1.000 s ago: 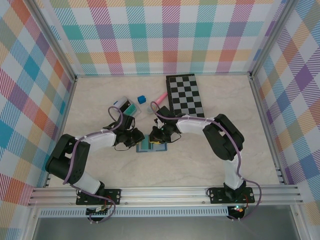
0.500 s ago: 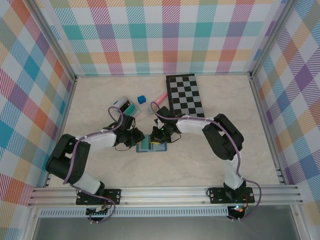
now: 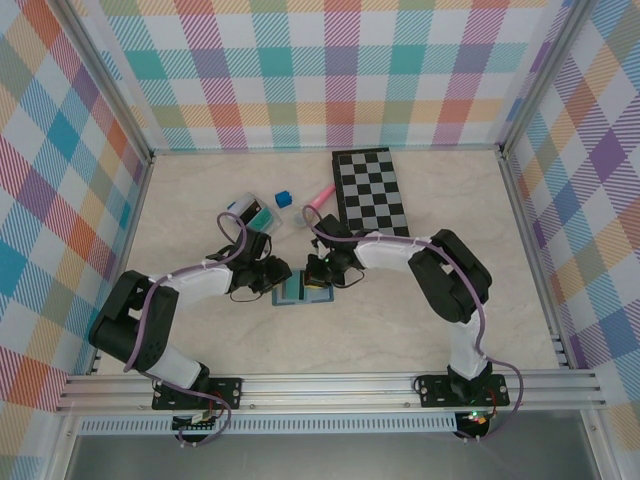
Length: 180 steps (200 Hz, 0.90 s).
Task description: Take the credit cards out of the card holder
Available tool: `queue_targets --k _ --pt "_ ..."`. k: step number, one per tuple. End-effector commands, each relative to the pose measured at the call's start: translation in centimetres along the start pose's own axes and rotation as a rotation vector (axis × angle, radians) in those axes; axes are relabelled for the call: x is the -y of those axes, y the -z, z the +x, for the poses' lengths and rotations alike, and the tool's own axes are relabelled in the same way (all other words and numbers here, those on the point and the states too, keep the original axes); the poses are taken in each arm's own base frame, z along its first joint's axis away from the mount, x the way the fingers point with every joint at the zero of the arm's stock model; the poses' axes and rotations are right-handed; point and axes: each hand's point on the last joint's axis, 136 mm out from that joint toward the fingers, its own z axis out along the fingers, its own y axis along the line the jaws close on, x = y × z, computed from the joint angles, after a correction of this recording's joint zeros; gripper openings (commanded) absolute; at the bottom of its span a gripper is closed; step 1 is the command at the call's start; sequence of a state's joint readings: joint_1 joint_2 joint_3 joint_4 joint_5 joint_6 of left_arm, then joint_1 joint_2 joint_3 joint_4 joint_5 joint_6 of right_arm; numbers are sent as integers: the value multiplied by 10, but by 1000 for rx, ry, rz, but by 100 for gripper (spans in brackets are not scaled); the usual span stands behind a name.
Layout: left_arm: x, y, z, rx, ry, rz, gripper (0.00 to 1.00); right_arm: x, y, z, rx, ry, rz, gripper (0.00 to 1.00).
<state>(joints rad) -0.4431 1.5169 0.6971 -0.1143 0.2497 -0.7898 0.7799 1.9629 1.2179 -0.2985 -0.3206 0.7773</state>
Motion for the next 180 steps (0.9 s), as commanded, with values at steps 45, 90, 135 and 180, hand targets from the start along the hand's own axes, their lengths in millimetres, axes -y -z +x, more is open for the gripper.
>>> queue_targets --k 45,90,135,180 --pt "11 23 0 8 -53 6 27 6 2 9 -25 3 22 8" --pt "22 10 14 -73 -71 60 22 9 -2 10 -35 -19 32 21" --pt "15 -4 21 -127 -73 31 18 10 -6 10 -45 -28 26 26" --pt "-10 -8 25 -111 -55 -53 16 6 -11 10 -63 -28 -2 27"
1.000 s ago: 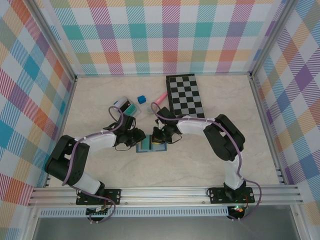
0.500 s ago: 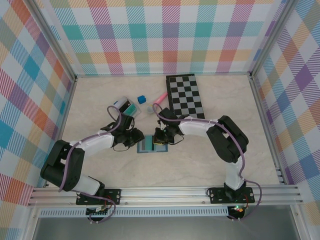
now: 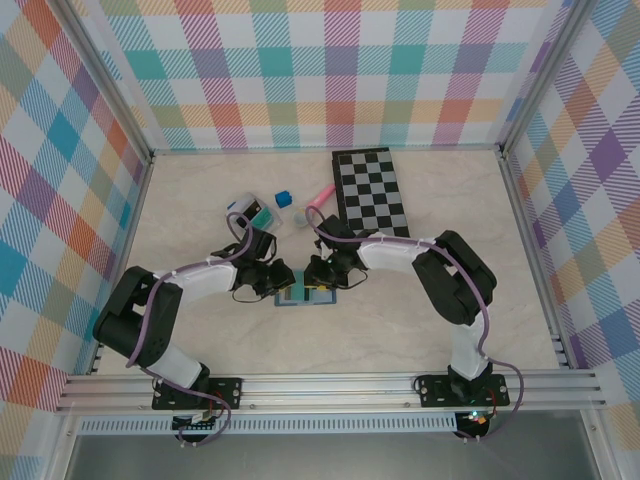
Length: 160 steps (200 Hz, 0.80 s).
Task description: Take the credit cards out of the card holder
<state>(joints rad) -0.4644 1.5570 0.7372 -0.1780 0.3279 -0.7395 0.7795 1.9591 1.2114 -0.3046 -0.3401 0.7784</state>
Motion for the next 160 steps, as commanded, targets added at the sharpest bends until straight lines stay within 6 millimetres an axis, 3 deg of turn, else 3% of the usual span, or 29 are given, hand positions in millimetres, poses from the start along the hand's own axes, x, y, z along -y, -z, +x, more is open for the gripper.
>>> queue_targets --k 1,90,160 --pt "-16 -3 6 0 -3 -58 16 5 -12 5 -44 -23 3 27" --pt "-31 -5 13 0 14 -95 14 3 -16 3 -44 -34 -39 24" --pt "-34 -3 12 9 17 -107 14 6 -13 2 -23 -40 -36 12"
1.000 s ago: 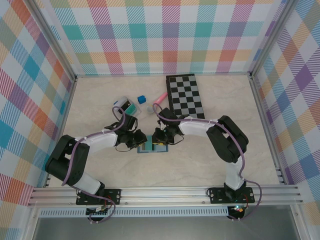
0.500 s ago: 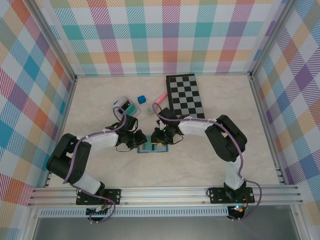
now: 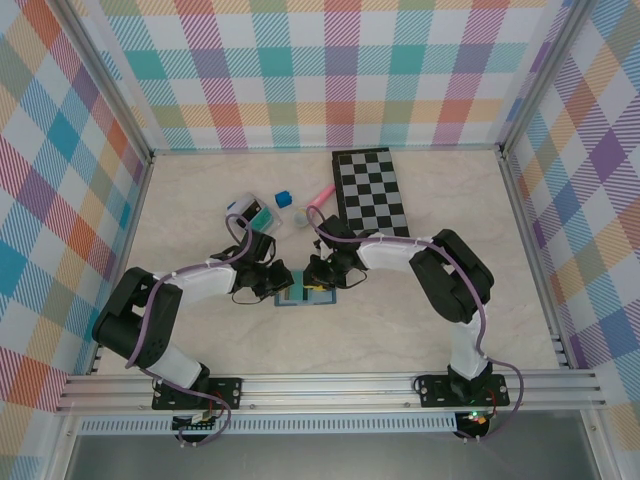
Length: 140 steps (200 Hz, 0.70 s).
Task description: Take the credit cards out of the card holder
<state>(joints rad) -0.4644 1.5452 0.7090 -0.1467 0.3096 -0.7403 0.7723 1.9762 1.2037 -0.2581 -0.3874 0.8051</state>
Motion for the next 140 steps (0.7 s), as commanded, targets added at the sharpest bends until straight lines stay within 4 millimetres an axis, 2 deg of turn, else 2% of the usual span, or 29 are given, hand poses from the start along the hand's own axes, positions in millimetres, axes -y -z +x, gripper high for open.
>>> queue_targets --k 1,21,39,67,102,131,140 --pt "-29 -3 13 -13 20 -107 14 10 -8 2 -4 -16 11 12" --pt "-30 0 11 4 20 -115 15 14 -3 2 16 -8 33 6" --pt "-31 1 9 13 27 -118 21 18 5 1 41 14 65 0" --pt "-27 4 7 23 34 -100 30 20 20 2 85 48 77 0" --pt "-10 11 4 32 32 -30 39 12 35 5 132 108 15 0" --pt "9 27 -4 37 33 52 48 3 47 6 166 146 -46 0" --pt "8 33 -6 40 52 67 51 -1 52 6 179 169 -69 0"
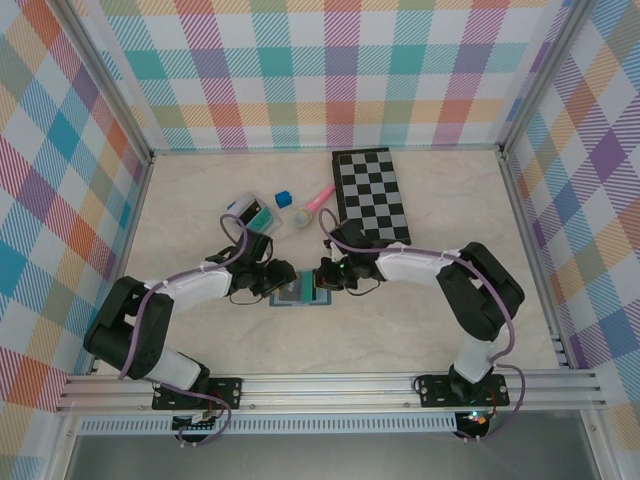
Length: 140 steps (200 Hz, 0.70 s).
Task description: Take the credit cards out of the card holder
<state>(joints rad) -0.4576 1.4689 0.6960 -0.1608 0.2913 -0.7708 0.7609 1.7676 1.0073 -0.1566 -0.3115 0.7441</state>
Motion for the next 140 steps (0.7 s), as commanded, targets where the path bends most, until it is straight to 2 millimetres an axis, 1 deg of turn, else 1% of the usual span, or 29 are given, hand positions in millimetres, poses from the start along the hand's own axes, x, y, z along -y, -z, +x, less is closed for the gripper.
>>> queue_targets --k 1,20,36,46,69,91,106,140 --pt "3 17 -2 -5 34 43 52 -9 13 -5 51 67 -53 0" --pt "-1 29 -6 5 43 55 60 -16 26 -7 103 118 -98 0" --pt "5 40 -11 6 52 107 65 -22 37 -10 138 139 -151 0" --pt "13 47 -15 11 59 156 70 -28 44 -14 154 144 -200 0" --pt "40 62 -20 13 46 298 79 -46 66 -22 197 162 -319 0" --pt "66 73 -19 -7 25 431 83 -61 86 -32 228 159 -435 0" --pt "78 80 -19 -16 19 493 84 -69 98 -38 240 152 -502 0" --pt "86 88 -19 -13 34 540 85 -83 121 -50 281 127 -603 0"
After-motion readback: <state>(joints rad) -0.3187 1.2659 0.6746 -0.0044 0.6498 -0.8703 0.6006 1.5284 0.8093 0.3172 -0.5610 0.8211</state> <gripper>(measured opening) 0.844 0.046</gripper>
